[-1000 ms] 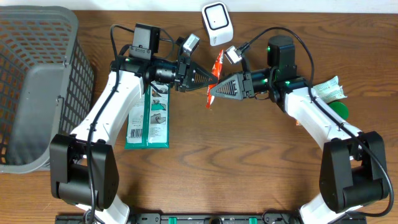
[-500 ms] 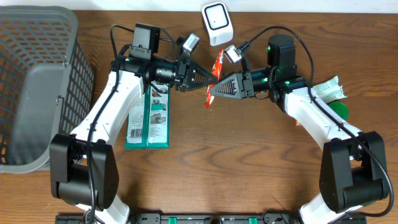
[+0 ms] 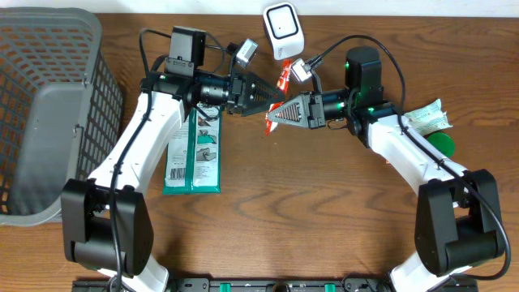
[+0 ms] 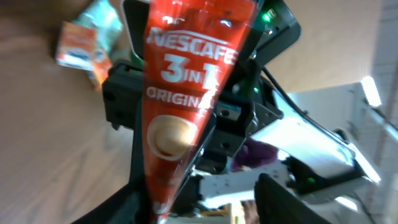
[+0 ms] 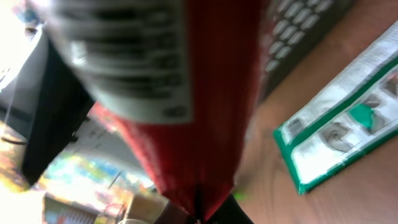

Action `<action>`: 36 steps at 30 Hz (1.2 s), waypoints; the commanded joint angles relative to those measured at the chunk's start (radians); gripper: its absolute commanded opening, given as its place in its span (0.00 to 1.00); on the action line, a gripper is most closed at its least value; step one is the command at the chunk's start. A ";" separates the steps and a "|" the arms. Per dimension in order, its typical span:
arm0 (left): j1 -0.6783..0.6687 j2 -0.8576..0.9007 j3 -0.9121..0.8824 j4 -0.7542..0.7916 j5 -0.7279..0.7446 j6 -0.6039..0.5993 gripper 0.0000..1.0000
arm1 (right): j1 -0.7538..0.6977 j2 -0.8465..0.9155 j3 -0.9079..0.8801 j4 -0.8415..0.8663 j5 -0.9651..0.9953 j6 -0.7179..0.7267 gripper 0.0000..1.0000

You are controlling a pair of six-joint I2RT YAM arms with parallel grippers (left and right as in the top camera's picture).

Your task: Scan the item barcode

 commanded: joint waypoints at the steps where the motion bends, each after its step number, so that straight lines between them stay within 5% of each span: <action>1: 0.035 0.014 -0.005 -0.006 -0.358 0.008 0.65 | 0.013 -0.014 0.016 -0.003 0.023 -0.019 0.01; 12: 0.124 0.014 -0.006 -0.186 -0.573 0.062 0.70 | 0.013 -0.017 0.045 -0.520 0.687 -0.220 0.01; 21: 0.113 0.014 -0.008 -0.342 -0.821 0.144 0.70 | 0.042 -0.018 0.410 -1.248 1.343 -0.413 0.01; 27: 0.074 0.014 -0.010 -0.352 -0.885 0.149 0.70 | 0.105 -0.013 0.386 -1.329 1.450 -0.412 0.01; 34: 0.010 0.014 -0.010 -0.371 -1.012 0.152 0.70 | 0.191 -0.013 0.198 -1.163 1.458 -0.396 0.02; 36: -0.003 0.014 -0.010 -0.375 -1.034 0.159 0.70 | 0.196 -0.013 0.175 -1.136 1.458 -0.396 0.10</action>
